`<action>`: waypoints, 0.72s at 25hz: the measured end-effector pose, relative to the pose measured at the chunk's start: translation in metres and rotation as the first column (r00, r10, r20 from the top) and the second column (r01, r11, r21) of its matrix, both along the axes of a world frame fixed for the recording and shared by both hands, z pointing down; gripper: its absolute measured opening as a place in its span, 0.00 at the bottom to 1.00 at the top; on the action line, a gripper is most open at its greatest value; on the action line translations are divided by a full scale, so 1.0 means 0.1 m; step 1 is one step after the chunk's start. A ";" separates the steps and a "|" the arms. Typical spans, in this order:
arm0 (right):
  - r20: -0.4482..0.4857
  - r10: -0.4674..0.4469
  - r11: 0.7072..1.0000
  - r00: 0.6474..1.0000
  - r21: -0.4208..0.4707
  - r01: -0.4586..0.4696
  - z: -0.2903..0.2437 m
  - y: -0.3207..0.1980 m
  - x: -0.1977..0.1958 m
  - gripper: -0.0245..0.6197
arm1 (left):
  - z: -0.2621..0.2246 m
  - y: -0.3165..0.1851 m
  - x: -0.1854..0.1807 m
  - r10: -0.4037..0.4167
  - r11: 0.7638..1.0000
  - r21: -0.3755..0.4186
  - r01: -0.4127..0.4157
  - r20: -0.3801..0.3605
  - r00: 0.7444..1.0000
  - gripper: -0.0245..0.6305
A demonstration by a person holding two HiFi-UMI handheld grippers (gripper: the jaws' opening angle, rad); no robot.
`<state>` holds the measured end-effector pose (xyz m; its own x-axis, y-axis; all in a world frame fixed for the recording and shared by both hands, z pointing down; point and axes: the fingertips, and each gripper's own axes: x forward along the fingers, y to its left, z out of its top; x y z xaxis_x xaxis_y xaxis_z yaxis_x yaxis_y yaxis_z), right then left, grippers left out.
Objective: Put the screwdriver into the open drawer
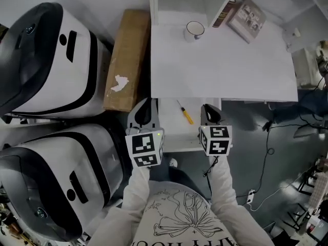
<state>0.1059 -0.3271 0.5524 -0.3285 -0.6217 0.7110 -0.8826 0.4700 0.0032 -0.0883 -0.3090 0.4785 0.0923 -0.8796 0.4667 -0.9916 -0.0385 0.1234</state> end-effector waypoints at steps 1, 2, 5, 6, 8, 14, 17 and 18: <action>0.015 0.011 0.999 1.000 0.037 -0.011 -0.14 -0.04 0.00 0.06 | -0.09 -0.03 0.00 -0.001 1.000 0.024 0.001 0.005 1.000 0.05; 0.033 0.022 0.997 0.999 0.071 -0.024 -0.29 -0.08 -0.01 0.06 | -0.17 -0.04 0.01 -0.003 0.999 0.044 0.003 0.009 1.000 0.05; 0.093 0.052 0.986 0.994 0.150 -0.066 -0.67 -0.09 -0.01 0.06 | -0.40 -0.01 0.03 -0.011 0.996 0.086 0.010 0.016 1.000 0.05; 0.112 0.059 0.982 0.992 0.171 -0.078 -0.79 -0.09 -0.01 0.06 | -0.48 0.01 0.04 -0.014 0.995 0.098 0.012 0.018 1.000 0.05; 0.143 0.064 0.973 0.988 0.209 -0.093 -1.00 -0.10 -0.01 0.05 | -0.64 0.03 0.06 -0.018 0.992 0.125 0.015 0.024 1.000 0.05; 0.192 0.057 0.947 0.980 0.299 -0.114 -1.49 -0.13 0.02 0.05 | -1.09 0.06 0.09 -0.031 0.979 0.205 0.022 0.044 0.999 0.05; 0.209 0.052 0.937 0.977 0.328 -0.120 -1.67 -0.12 0.05 0.05 | -1.25 0.08 0.12 -0.035 0.973 0.231 0.024 0.047 0.998 0.05; 0.214 0.050 0.934 0.975 0.335 -0.122 -1.71 -0.11 0.06 0.05 | -1.29 0.09 0.14 -0.036 0.971 0.238 0.023 0.048 0.998 0.05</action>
